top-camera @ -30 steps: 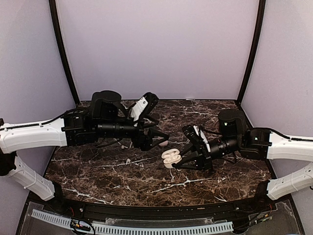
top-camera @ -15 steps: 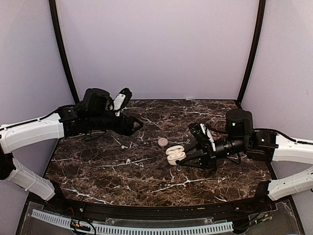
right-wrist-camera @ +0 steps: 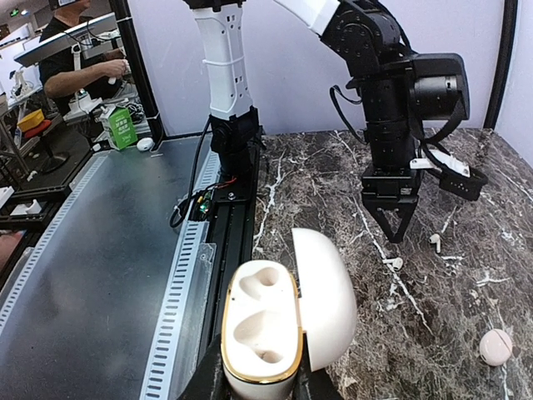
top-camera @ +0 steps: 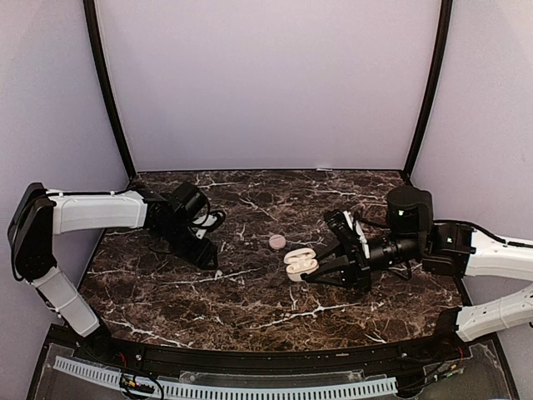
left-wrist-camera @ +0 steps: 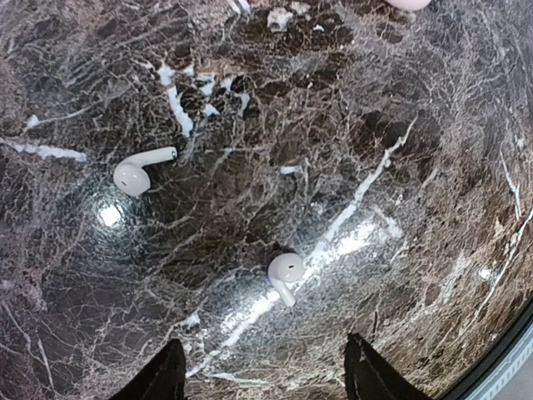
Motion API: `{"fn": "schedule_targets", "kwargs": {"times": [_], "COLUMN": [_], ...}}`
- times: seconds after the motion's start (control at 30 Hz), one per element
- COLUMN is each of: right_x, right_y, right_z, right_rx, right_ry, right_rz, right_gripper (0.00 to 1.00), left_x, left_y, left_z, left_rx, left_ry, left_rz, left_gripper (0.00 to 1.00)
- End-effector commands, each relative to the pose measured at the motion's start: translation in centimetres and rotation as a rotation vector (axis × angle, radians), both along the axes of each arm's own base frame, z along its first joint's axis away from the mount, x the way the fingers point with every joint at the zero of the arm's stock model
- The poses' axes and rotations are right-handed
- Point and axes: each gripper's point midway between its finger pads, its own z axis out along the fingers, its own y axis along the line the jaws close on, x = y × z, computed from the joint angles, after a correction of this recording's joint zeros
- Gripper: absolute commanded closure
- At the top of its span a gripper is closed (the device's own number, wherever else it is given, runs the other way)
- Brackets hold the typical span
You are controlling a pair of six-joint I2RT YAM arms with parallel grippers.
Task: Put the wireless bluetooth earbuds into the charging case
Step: Pick up the left earbud from the center of the board.
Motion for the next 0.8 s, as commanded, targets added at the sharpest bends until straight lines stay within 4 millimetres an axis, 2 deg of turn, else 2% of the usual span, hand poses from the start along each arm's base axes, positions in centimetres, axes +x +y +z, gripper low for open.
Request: {"fn": "schedule_targets", "kwargs": {"times": [0.0,0.13,0.37,0.77], "right_x": [-0.3,-0.2,0.1,0.1], "right_y": [0.2,0.3,0.5,0.7], "right_z": [0.9,0.8,0.6,0.3], "right_rx": [0.045,0.041,0.029,0.018], "right_ry": [-0.028,-0.025,-0.021,-0.011], "right_rz": [0.019,0.021,0.009,0.013], "right_gripper": [1.0,1.0,1.0,1.0], "left_x": [0.1,0.4,0.8,-0.1], "left_y": [-0.6,-1.0,-1.1,-2.4], "left_z": [-0.1,-1.3,-2.8,-4.7], "left_rx": [0.021,0.06,0.12,0.162], "left_ry": [0.022,0.05,0.086,0.123], "left_rz": [-0.09,-0.158,-0.23,-0.281], "left_gripper": [0.4,0.48,0.54,0.58]}}
